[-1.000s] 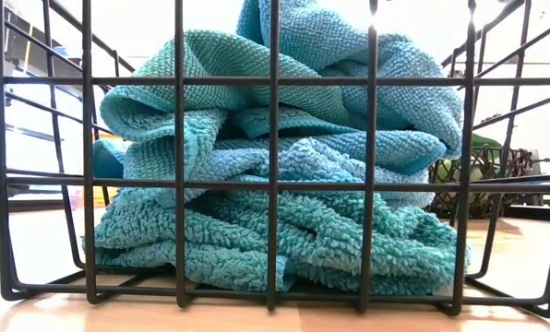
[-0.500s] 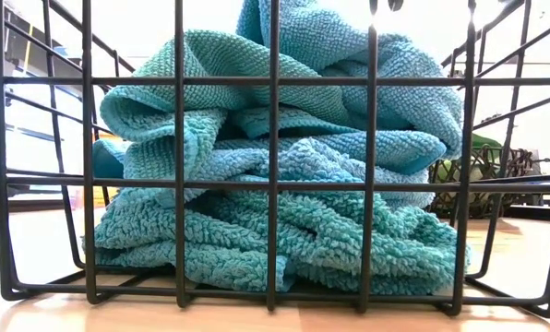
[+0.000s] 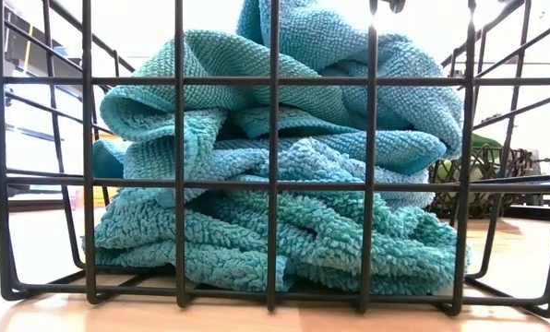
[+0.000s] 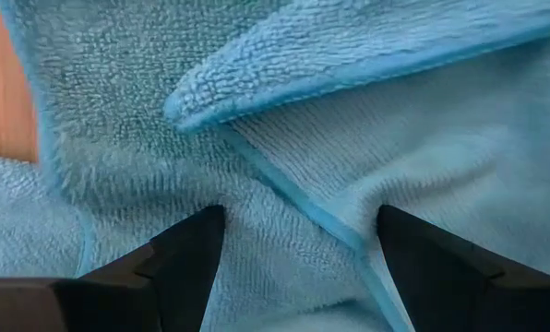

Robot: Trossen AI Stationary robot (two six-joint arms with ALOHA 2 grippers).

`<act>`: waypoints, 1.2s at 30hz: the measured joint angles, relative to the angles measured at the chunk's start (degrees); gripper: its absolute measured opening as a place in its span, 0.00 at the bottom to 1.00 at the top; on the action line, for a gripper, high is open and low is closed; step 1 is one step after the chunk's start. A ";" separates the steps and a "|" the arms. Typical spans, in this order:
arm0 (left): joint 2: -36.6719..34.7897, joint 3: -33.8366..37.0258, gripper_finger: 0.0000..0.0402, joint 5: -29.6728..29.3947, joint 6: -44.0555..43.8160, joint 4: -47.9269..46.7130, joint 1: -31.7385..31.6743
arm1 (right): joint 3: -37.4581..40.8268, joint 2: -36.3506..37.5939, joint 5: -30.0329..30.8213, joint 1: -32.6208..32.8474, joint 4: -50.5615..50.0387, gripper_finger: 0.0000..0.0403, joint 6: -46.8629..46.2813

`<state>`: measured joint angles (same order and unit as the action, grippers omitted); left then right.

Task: Sort microfiber towel by color & place in baskets
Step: Put the blue towel into the bottom basket

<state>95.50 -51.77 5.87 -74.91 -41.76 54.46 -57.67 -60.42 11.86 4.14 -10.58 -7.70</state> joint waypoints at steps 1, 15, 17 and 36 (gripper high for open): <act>0.85 0.00 0.69 0.11 0.02 0.35 -0.02 | 0.00 0.00 0.00 0.00 -0.11 0.61 0.00; 2.78 -0.08 0.48 0.04 3.18 -0.15 0.11 | 0.00 0.00 -0.02 0.00 -1.24 0.61 -3.75; 1.95 -0.02 0.34 0.01 4.81 -0.02 0.13 | 0.00 0.00 -0.02 0.02 -1.35 0.61 -4.15; -35.02 -2.37 0.00 -15.15 11.60 -1.31 -0.20 | 0.00 -0.02 -3.05 0.02 -2.07 0.61 -8.22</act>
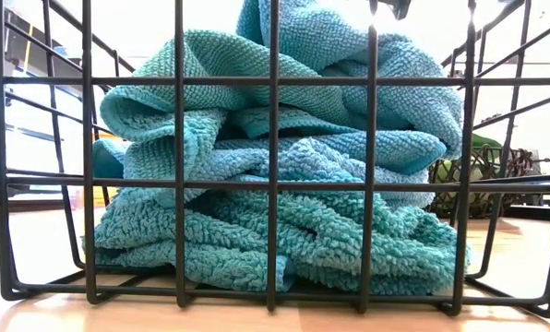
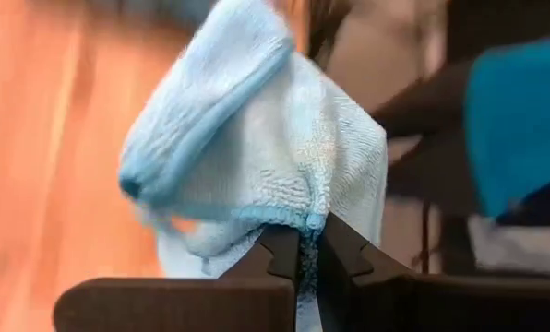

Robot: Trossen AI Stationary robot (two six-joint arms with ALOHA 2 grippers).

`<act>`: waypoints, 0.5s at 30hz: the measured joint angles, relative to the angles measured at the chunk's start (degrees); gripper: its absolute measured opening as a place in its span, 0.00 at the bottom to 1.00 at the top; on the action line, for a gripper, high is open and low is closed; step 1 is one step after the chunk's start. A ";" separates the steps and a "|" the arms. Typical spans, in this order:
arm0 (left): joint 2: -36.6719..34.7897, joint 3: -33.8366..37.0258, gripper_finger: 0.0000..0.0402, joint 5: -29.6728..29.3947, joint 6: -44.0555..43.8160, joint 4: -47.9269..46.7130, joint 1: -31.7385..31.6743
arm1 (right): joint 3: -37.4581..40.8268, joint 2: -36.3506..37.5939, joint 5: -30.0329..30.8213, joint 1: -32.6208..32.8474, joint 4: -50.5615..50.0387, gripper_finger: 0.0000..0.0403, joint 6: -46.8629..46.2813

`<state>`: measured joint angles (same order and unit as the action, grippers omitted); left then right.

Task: Sort microfiber towel by color & place in baskets
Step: Put the blue towel into the bottom basket

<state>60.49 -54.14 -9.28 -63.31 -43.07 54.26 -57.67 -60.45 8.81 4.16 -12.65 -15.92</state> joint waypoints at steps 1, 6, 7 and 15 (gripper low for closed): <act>-2.07 -0.73 0.00 -2.60 1.45 0.01 -0.04 | 0.00 0.00 -0.38 0.02 0.22 0.61 -0.39; -9.86 -4.32 0.00 -15.88 9.82 -0.11 -3.50 | 0.00 0.00 -1.08 0.01 1.61 0.61 -3.49; -10.80 -5.20 0.00 -17.58 12.05 -0.04 -4.79 | 0.00 0.00 -1.52 0.00 2.21 0.61 -3.94; -14.29 -9.76 0.00 -23.34 42.18 14.51 -18.24 | 0.00 0.00 -5.89 0.02 11.82 0.61 -2.94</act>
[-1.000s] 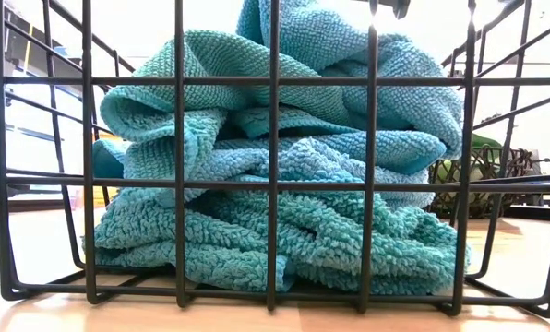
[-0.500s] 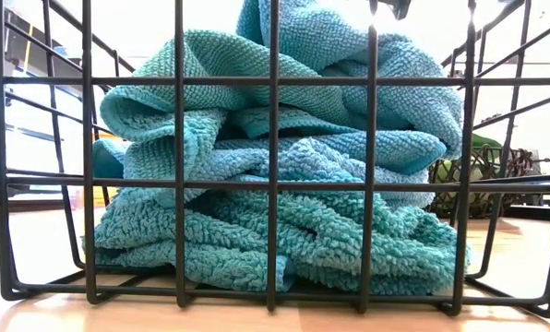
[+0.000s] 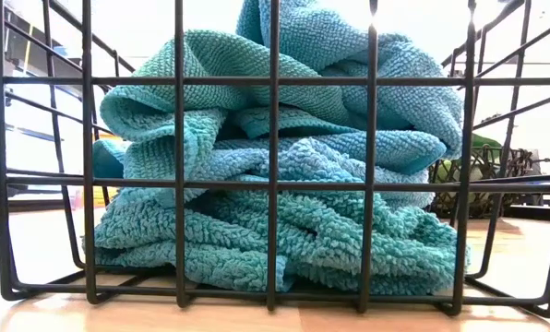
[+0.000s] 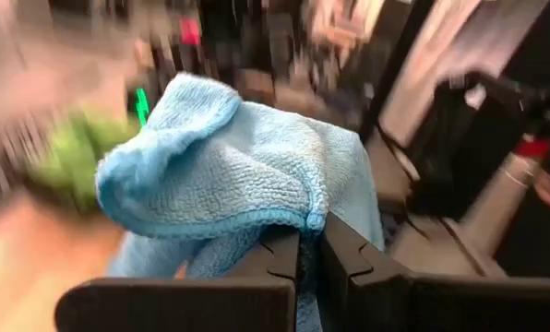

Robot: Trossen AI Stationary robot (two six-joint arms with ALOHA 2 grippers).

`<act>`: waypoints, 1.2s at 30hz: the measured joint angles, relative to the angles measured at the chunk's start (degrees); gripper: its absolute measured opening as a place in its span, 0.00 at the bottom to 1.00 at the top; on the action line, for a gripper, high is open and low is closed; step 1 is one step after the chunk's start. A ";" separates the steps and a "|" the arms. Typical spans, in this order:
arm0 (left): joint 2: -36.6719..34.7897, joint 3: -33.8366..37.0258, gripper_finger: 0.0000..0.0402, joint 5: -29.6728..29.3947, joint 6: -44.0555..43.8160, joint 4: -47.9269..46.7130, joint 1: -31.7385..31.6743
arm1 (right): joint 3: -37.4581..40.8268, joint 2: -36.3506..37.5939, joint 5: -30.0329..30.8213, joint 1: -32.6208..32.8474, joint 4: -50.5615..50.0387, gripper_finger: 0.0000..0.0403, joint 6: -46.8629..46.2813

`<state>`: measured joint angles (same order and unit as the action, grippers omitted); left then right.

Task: Sort microfiber towel by color & place in baskets
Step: Put the blue towel into the bottom basket

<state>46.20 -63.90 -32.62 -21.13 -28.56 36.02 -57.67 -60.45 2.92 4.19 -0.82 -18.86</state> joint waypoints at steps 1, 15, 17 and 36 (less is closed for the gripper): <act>-0.02 -0.02 0.00 0.54 4.40 3.20 -1.76 | 0.00 0.00 0.00 0.00 1.67 0.61 0.85; 7.10 0.04 0.00 23.95 23.48 21.66 -25.22 | 0.00 0.00 0.04 0.00 12.90 0.61 7.47; 8.70 0.04 0.00 26.79 23.52 22.34 -27.25 | 0.00 0.00 0.04 0.00 12.90 0.61 8.70; 11.93 0.07 0.00 31.15 21.65 26.81 -31.20 | 0.00 0.00 0.07 0.00 10.95 0.61 10.34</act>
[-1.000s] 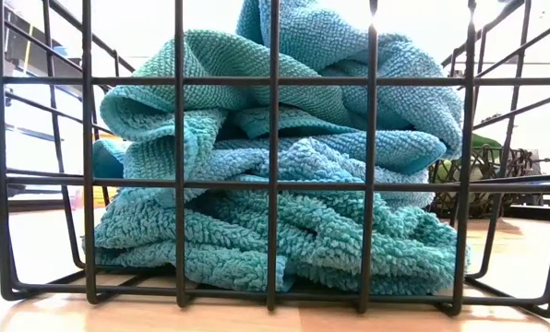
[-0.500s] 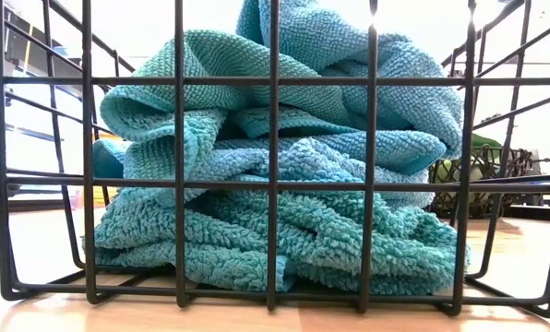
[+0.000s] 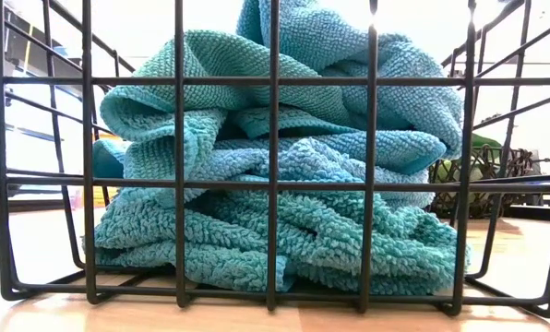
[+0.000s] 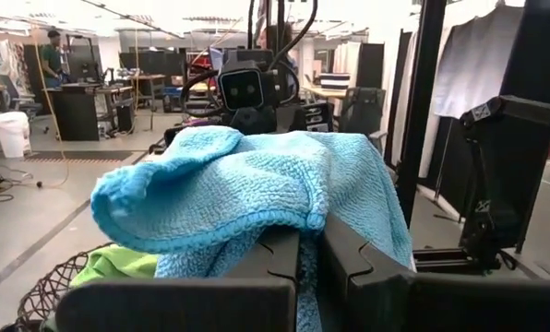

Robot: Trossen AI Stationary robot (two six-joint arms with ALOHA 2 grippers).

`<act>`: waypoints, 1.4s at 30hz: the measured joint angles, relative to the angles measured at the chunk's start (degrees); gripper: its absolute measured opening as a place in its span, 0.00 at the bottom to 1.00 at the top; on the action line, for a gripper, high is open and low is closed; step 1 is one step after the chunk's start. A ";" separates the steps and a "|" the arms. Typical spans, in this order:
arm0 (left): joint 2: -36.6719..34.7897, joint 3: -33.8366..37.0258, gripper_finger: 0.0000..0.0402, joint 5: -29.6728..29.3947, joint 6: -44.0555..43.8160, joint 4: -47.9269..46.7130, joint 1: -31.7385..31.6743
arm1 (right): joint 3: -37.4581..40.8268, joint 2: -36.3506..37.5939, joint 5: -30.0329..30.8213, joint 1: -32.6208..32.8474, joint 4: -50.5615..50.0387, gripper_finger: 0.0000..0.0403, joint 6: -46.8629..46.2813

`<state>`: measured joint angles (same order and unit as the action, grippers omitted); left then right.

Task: Sort microfiber towel by color & place in baskets
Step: Put the blue towel into the bottom basket

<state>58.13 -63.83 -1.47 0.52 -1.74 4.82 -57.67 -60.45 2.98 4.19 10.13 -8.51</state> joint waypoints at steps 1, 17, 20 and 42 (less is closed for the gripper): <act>0.01 0.00 0.00 0.09 -0.25 -0.02 0.00 | 0.00 0.00 0.00 0.00 0.02 0.61 -0.02; 19.20 -12.63 0.00 4.06 -1.35 -13.70 7.43 | 0.02 7.80 0.49 -0.02 -2.15 0.61 2.10; 24.49 -18.47 0.00 4.41 -0.36 -19.39 9.48 | 0.02 9.65 0.86 -0.02 -5.25 0.61 2.56; 54.62 -21.40 0.00 2.38 -6.05 -34.54 13.31 | 0.02 12.00 0.55 -0.02 -20.04 0.61 -0.52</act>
<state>112.75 -85.23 0.91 -5.54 -36.28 18.13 -57.65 -48.45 3.53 4.16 -9.91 -9.04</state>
